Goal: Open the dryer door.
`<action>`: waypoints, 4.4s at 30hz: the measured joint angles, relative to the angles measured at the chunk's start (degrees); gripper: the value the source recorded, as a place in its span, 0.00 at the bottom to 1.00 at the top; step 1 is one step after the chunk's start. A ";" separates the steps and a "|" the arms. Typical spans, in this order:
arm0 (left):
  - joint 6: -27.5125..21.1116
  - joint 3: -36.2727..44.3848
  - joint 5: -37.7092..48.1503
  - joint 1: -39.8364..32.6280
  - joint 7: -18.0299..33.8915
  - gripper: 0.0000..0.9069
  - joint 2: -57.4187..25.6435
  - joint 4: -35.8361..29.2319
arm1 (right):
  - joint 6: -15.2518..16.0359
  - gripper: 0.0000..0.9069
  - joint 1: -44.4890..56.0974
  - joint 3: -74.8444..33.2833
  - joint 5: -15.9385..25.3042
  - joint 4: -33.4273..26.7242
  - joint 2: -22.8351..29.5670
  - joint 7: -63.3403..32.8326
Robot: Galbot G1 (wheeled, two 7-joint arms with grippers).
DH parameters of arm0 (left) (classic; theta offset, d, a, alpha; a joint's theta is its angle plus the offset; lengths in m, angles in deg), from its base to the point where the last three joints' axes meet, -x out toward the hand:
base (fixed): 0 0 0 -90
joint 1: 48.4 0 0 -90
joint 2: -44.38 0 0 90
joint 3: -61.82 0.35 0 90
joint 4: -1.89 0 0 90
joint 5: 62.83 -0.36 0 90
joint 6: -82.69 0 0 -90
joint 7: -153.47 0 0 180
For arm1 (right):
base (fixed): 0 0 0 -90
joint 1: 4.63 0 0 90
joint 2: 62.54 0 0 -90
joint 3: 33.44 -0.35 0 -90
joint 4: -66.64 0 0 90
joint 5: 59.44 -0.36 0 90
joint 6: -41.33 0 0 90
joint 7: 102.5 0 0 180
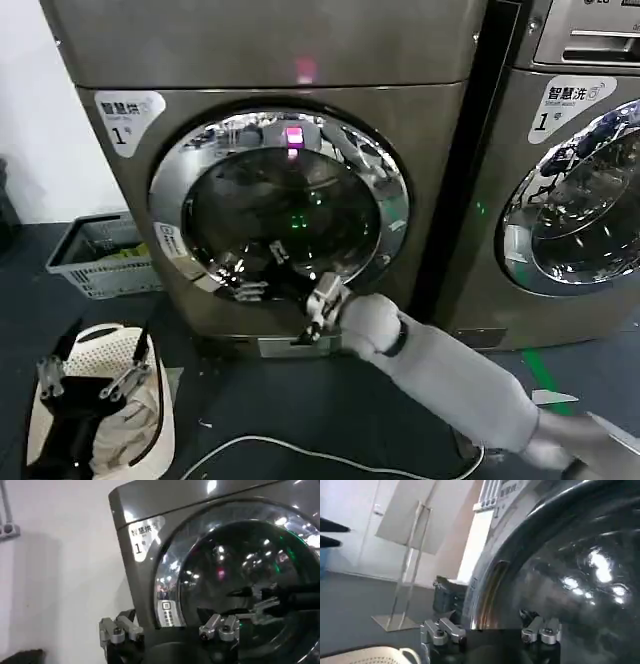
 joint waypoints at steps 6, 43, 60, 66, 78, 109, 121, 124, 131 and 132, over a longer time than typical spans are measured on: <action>0.08 -0.07 -0.10 -0.08 -0.02 1.00 0.05 0.35 | -0.33 1.00 -1.87 0.76 0.18 -2.93 3.44 -0.08; 1.01 -2.89 1.43 1.71 -0.08 1.00 0.47 -1.89 | -4.14 1.00 -7.72 1.99 3.00 -21.69 17.79 4.08; 1.26 -4.84 2.97 1.77 -0.08 1.00 0.25 -1.82 | -8.44 1.00 -9.74 4.06 -2.39 -21.78 15.88 19.43; 0.92 -6.77 5.85 0.51 -0.67 1.00 -1.11 -0.37 | -11.16 1.00 -8.95 5.10 -5.55 -18.51 12.60 26.02; -2.59 -15.37 14.21 -4.16 -3.40 1.00 -7.49 5.11 | -14.45 1.00 -4.74 4.53 -9.52 -4.30 0.26 38.90; 3.40 1.87 12.91 -20.52 -12.08 1.00 -30.78 18.19 | -23.53 1.00 58.29 -60.09 -5.38 25.30 -23.97 52.28; 6.52 26.63 7.45 -28.19 -13.20 1.00 -33.84 20.47 | -8.93 1.00 84.91 -112.80 10.90 28.26 1.91 5.70; 6.54 31.42 7.89 -31.74 -13.10 1.00 -34.30 21.58 | -3.31 1.00 84.07 -122.71 12.53 25.87 6.12 -1.56; 5.92 41.69 8.71 -40.34 -12.81 1.00 -34.00 24.43 | 0.18 1.00 82.93 -138.48 14.24 17.61 10.61 -6.61; 5.78 43.20 8.69 -41.65 -12.79 1.00 -33.80 24.89 | 0.28 1.00 82.90 -140.01 14.27 16.53 10.91 -6.78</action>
